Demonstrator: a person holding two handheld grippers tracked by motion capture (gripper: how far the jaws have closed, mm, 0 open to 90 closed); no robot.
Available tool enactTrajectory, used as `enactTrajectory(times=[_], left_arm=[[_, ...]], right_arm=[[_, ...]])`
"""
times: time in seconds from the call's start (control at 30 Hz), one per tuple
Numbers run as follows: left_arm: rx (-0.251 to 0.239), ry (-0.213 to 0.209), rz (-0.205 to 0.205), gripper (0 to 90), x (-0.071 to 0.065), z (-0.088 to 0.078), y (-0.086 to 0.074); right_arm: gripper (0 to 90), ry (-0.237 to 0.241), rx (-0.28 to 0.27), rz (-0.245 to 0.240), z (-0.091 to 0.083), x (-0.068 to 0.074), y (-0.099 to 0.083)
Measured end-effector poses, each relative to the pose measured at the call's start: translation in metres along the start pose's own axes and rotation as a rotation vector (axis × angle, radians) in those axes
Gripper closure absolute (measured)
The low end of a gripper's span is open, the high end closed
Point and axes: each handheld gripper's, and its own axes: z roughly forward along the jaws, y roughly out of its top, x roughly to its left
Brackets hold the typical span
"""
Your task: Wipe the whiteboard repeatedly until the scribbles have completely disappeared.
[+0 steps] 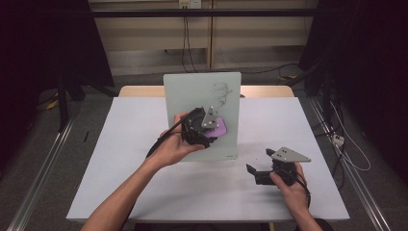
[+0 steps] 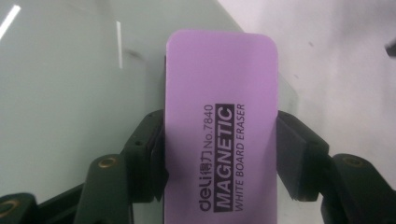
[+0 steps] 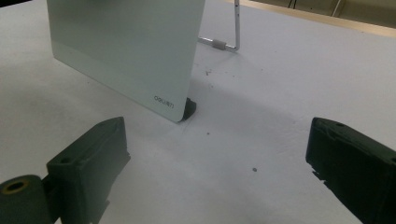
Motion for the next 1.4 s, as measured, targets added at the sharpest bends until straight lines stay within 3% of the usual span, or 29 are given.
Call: enactTrajectory(times=[0.23,0.3,0.37,0.5,0.7,0.97,1.17,1.4], left_arm=[[-0.068,0.068,-0.057,40.9,0.030,-0.027,0.016],[-0.104,0.073,-0.090,40.8,0.035,-0.032,0.018],[-0.109,0.072,-0.098,40.9,0.039,-0.034,0.019],[-0.109,0.087,-0.090,40.7,0.035,-0.032,0.020],[-0.103,0.075,-0.068,40.8,0.027,-0.021,0.023],[-0.064,0.034,-0.019,40.8,0.008,0.002,0.032],[-0.095,-0.001,-0.065,40.9,0.017,-0.002,0.032],[-0.128,0.015,-0.103,40.8,0.036,-0.019,0.035]], right_arm=[[5.5,0.002,0.000,0.000,0.000,0.000,0.000],[5.5,0.002,0.000,0.000,0.000,0.000,0.000],[5.6,0.003,0.000,0.000,0.000,0.000,0.000],[5.5,0.003,0.001,0.001,0.000,0.000,0.000],[5.5,0.003,0.002,0.001,0.001,0.001,0.000],[5.5,0.002,0.000,0.002,-0.001,0.000,0.000],[5.5,0.001,-0.002,0.002,-0.001,-0.001,0.000],[5.5,0.003,0.000,-0.001,0.000,0.000,0.000]])
